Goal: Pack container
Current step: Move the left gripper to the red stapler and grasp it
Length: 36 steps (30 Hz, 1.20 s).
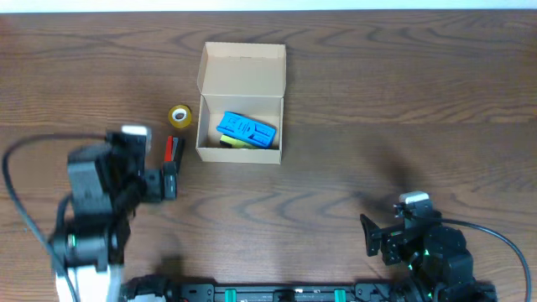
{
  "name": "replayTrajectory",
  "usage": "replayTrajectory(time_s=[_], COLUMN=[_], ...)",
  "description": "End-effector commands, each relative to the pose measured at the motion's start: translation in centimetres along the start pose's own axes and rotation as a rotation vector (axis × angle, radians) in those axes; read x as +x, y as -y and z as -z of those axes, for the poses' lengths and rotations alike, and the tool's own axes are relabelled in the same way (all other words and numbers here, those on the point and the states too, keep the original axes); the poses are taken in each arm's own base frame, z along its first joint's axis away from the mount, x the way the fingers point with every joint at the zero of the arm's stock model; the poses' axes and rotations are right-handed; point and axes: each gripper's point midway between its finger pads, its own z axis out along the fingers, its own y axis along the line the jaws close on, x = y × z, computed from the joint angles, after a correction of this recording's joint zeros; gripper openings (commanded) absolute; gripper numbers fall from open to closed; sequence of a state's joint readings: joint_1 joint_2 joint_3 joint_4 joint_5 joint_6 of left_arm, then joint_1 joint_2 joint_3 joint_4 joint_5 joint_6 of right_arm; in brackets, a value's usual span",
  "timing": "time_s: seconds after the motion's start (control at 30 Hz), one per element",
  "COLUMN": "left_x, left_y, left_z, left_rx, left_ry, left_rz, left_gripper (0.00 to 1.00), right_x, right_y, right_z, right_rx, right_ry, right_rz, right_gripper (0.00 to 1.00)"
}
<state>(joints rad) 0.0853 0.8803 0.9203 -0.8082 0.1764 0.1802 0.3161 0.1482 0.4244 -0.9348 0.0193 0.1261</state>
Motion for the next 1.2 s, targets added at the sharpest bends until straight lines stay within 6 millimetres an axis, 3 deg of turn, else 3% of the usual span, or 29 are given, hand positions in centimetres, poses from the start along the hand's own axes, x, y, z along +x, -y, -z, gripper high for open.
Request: replayTrajectory(time_s=[0.0, 0.13, 0.3, 0.5, 0.7, 1.17], left_x=[-1.1, -0.7, 1.3, 3.9, 4.7, 4.2], left_y=[-0.4, -0.7, -1.0, -1.2, -1.3, -3.3], left_z=[-1.9, -5.2, -9.5, -12.9, -14.7, -18.2], left_rx=[0.012, 0.024, 0.039, 0.044, 0.047, 0.044], left_ry=[-0.076, -0.192, -0.332, -0.462, -0.521, -0.62], left_rz=[0.041, 0.057, 0.076, 0.122, 0.135, 0.134], left_gripper=[0.95, 0.95, 0.95, 0.95, 0.95, 0.95], right_x=[0.0, 0.0, 0.0, 0.0, 0.0, 0.0], right_y=[0.3, 0.3, 0.3, 0.3, 0.3, 0.3], right_z=[0.0, 0.0, 0.0, 0.0, 0.0, 0.0], right_rx=[0.014, 0.014, 0.014, 0.014, 0.014, 0.014], right_ry=[0.005, 0.005, 0.005, 0.005, 0.005, 0.005], right_rz=[-0.017, -0.017, -0.017, -0.017, -0.017, -0.017], right_gripper=[0.99, 0.99, 0.99, 0.99, 0.99, 0.99])
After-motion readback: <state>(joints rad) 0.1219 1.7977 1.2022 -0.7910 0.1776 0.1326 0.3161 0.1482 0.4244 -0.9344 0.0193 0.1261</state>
